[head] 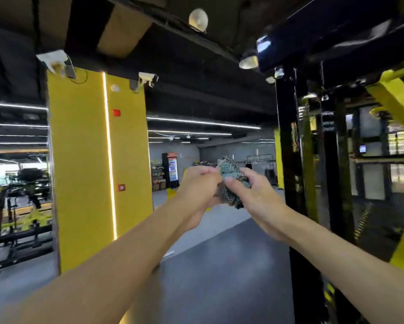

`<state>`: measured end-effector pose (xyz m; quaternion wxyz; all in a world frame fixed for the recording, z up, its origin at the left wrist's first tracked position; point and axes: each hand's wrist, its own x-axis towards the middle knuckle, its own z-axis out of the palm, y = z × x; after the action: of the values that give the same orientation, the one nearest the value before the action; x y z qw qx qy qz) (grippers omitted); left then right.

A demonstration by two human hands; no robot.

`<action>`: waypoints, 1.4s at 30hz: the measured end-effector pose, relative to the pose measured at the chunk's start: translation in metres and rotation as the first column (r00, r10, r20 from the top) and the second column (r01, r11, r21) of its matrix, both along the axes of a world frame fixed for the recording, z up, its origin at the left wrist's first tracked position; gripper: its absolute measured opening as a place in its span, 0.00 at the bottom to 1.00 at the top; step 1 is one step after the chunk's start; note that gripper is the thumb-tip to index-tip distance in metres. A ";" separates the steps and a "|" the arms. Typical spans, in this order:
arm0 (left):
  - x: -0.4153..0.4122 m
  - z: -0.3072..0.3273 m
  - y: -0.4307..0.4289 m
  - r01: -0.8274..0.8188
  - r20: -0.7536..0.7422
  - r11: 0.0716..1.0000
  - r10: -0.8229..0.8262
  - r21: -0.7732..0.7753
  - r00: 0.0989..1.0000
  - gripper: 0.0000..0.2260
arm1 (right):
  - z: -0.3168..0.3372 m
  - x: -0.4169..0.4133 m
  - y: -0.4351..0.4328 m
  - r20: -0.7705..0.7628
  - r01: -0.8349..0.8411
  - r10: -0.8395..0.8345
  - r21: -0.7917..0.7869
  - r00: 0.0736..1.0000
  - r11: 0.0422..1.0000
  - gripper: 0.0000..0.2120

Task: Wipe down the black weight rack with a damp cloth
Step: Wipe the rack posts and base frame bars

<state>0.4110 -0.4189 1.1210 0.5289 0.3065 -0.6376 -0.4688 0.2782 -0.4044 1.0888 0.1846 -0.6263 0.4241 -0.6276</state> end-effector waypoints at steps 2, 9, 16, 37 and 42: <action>-0.009 0.004 -0.057 0.074 0.015 0.997 -0.074 -0.020 0.997 0.08 | 0.006 -0.007 -0.049 -0.041 0.122 -0.124 -0.048 0.991 0.991 0.05; -0.056 0.009 -0.246 0.312 0.247 0.833 -0.219 -0.457 0.944 0.18 | 0.021 -0.041 -0.197 0.006 0.456 -0.462 -0.163 0.887 0.875 0.05; -0.154 0.048 -0.372 0.506 0.252 0.634 -0.451 -0.585 0.856 0.09 | 0.062 -0.090 -0.277 0.079 0.652 -0.647 -0.110 0.758 0.750 0.07; -0.339 0.217 -0.339 0.303 0.176 -0.050 -0.897 -0.952 0.405 0.29 | 0.232 -0.128 -0.213 -0.021 -0.071 0.281 -0.948 -0.959 -0.312 0.16; -0.354 0.254 -0.301 0.168 0.225 -0.162 -0.836 -0.972 0.501 0.47 | 0.276 -0.099 -0.189 -0.028 -0.160 0.500 -0.931 -0.865 -0.329 0.18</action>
<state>0.0566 -0.7200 1.3751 0.4760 -0.5478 -0.6643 -0.1790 0.1788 -0.5931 1.3653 0.6711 -0.1577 -0.6119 -0.3876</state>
